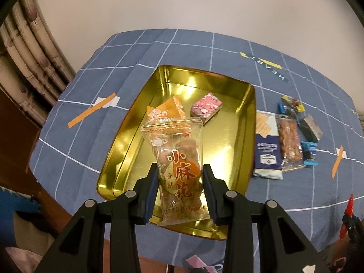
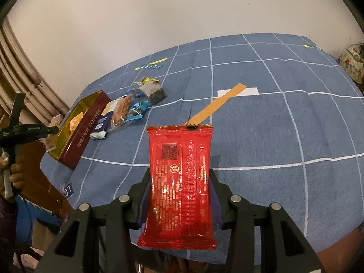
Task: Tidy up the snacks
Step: 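Carry the fried-dough bag into the tin and open the left gripper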
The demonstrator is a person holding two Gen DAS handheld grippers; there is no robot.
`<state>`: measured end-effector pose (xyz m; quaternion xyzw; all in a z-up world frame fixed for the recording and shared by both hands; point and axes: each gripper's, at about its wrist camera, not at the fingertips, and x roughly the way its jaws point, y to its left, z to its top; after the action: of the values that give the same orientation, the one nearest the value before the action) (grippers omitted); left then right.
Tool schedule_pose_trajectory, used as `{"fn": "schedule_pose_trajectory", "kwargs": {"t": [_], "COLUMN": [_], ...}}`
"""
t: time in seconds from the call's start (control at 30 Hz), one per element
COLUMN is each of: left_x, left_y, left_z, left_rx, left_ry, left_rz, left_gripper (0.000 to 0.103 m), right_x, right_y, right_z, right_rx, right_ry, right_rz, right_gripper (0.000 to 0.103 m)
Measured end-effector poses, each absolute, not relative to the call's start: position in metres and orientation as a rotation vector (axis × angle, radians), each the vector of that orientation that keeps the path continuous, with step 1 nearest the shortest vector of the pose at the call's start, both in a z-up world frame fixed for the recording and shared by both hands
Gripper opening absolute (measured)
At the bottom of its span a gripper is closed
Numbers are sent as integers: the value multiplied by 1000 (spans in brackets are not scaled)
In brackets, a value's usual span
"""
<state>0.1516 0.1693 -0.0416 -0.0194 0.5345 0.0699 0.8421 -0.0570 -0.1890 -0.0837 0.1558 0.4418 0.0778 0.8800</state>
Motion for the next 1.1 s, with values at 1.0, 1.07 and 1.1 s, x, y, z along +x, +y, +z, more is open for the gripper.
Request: {"fn": "schedule_pose_trajectory", "kwargs": {"t": [1.0,1.07,1.1], "left_x": [176,177,177], "left_y": [184,183,182], "left_z": [-84,-86,-87], "left_rx": [2,6,6], "left_ry": [1203,1205,1207], "left_rz": [157,154,151], "left_gripper": [34,34,34], "right_x": [-55,-54,-54], "right_y": [-190,-190,-191], "right_z": [-93,-94,-94], "right_rx": [324,323,323], "right_ry": [939,942,944], "right_rz": [166,166,167], "right_gripper": [45,45,45]}}
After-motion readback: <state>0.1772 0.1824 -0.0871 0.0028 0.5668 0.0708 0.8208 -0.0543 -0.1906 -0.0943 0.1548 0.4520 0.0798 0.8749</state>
